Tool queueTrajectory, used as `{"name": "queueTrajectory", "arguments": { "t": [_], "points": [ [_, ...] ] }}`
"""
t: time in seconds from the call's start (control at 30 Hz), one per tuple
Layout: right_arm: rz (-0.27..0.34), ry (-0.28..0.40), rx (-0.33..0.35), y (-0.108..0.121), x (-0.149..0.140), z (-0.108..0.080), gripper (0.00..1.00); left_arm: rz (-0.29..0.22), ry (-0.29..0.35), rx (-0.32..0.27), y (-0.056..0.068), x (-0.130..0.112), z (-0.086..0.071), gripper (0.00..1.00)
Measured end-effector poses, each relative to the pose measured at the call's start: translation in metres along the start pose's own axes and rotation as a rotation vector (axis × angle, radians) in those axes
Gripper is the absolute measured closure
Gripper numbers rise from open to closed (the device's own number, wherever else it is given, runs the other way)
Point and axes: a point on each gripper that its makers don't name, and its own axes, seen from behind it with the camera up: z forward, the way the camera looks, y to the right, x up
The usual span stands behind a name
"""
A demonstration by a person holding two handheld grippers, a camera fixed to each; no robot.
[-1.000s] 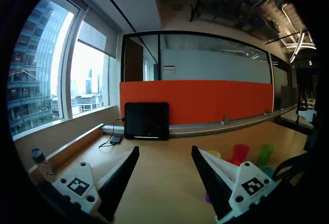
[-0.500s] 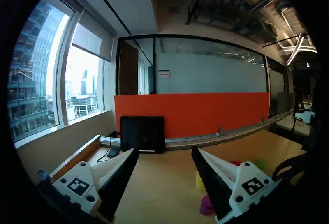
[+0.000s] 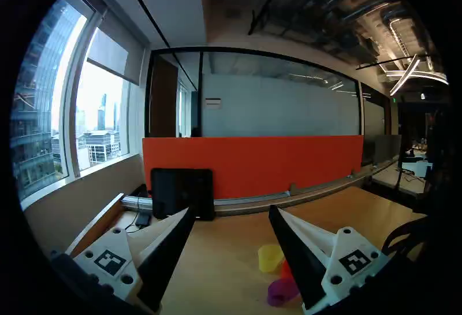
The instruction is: Pour water
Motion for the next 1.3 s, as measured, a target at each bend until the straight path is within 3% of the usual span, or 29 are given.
{"name": "queueTrajectory", "arguments": {
  "t": [0.4, 0.6, 0.9, 1.3],
  "points": [
    [-0.010, 0.004, 0.232, -0.039, 0.008, -0.008, 0.00, 0.030, -0.026, -0.205, 0.050, -0.001, 0.001, 0.06],
    [0.004, 0.000, 0.272, -0.044, 0.008, -0.006, 0.00, 0.039, -0.020, -0.272, 0.069, 0.000, -0.002, 0.06],
    [-0.031, -0.034, 0.317, -0.053, 0.000, -0.007, 0.00, 0.000, -0.035, -0.346, 0.090, -0.007, -0.004, 0.06],
    [-0.076, -0.084, 0.377, -0.065, -0.020, -0.004, 0.00, 0.013, -0.082, -0.452, 0.114, -0.030, -0.009, 0.06]
  ]
}}
